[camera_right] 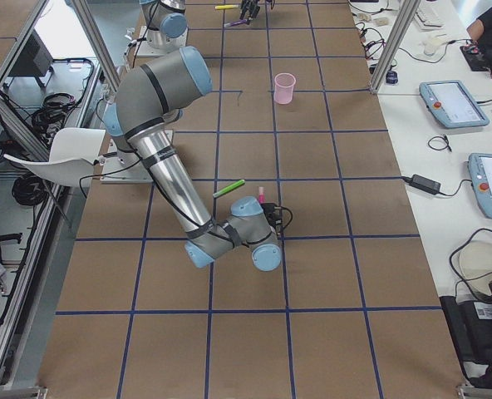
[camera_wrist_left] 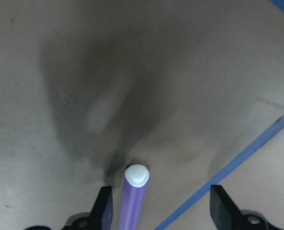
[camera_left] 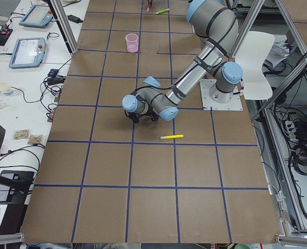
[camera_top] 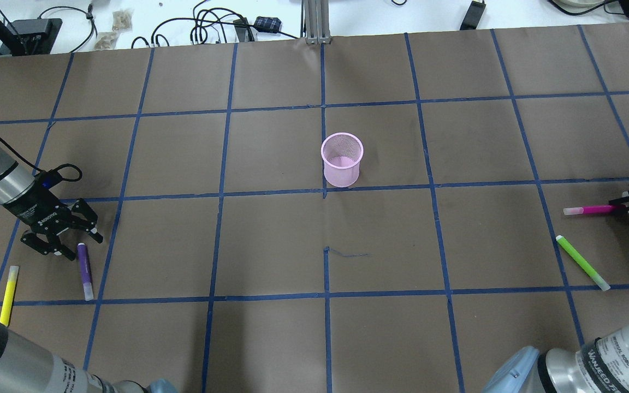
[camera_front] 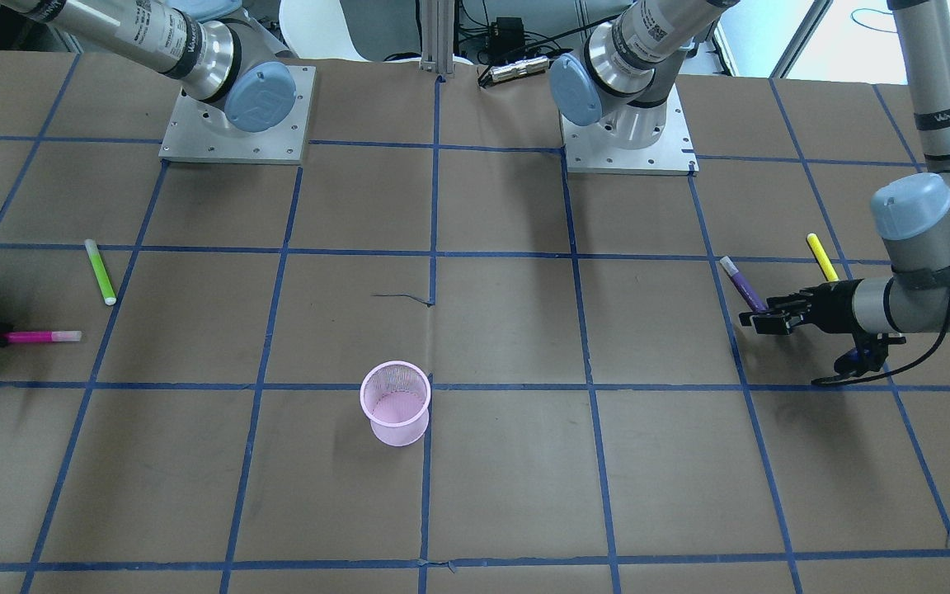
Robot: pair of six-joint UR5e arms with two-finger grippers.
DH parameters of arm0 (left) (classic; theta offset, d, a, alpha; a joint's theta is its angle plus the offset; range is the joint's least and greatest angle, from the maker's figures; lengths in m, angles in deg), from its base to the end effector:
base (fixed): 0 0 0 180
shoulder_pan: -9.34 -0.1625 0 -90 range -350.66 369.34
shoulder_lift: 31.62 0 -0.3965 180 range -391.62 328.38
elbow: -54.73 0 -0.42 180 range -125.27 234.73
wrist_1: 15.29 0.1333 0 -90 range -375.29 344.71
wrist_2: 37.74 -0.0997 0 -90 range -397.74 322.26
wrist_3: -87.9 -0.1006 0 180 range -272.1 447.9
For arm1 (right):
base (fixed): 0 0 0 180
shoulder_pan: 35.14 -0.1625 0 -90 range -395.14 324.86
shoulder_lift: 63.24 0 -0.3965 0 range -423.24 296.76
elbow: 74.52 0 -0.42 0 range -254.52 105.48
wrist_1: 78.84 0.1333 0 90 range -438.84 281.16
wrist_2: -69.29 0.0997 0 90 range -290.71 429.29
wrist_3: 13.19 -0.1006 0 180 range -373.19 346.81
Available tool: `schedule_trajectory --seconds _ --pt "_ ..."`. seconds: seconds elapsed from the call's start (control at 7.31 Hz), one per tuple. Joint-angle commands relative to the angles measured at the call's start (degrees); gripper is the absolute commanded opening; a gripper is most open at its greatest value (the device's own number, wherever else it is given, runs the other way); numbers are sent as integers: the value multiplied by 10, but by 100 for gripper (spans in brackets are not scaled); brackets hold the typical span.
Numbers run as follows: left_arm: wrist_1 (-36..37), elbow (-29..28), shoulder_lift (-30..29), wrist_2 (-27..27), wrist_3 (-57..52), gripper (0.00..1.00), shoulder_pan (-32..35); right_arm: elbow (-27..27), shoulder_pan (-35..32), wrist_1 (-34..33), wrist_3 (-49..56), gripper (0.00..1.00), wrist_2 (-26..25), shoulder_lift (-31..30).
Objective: Insert purple and pink pens into pink cup
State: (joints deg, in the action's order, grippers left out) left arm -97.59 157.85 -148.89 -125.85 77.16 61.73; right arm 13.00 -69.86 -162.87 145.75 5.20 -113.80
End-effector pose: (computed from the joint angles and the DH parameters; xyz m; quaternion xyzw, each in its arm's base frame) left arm 0.2159 -0.5042 0.1043 0.2274 -0.9321 -0.2502 0.1297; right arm -0.3913 -0.4868 0.0820 -0.6623 0.6250 -0.3043 0.2795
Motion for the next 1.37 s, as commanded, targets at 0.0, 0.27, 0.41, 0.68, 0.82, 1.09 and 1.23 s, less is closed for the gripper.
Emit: schedule_trajectory --seconds 0.0,0.27,0.41,0.68,0.82,1.09,1.23 --pt "-2 2 0 -3 -2 54 0 -6 0 3 -1 0 -11 -6" --pt "-2 2 -1 -2 -4 40 0 -6 -10 11 -81 0 -23 -87" --pt "-2 2 -1 -2 -6 31 0 -5 -42 18 -156 0 -51 -141" --pt "-2 2 -1 -1 -2 8 0 -6 -144 20 -313 0 -125 -258" --pt "-1 2 -1 -1 -2 0 0 -5 -201 21 -405 0 -131 -292" --pt "-5 -6 11 -2 5 0 0 -9 -351 11 -621 0 -161 -323" --pt "-3 -7 13 -1 3 0 0 -14 -425 -21 -731 0 -170 -321"
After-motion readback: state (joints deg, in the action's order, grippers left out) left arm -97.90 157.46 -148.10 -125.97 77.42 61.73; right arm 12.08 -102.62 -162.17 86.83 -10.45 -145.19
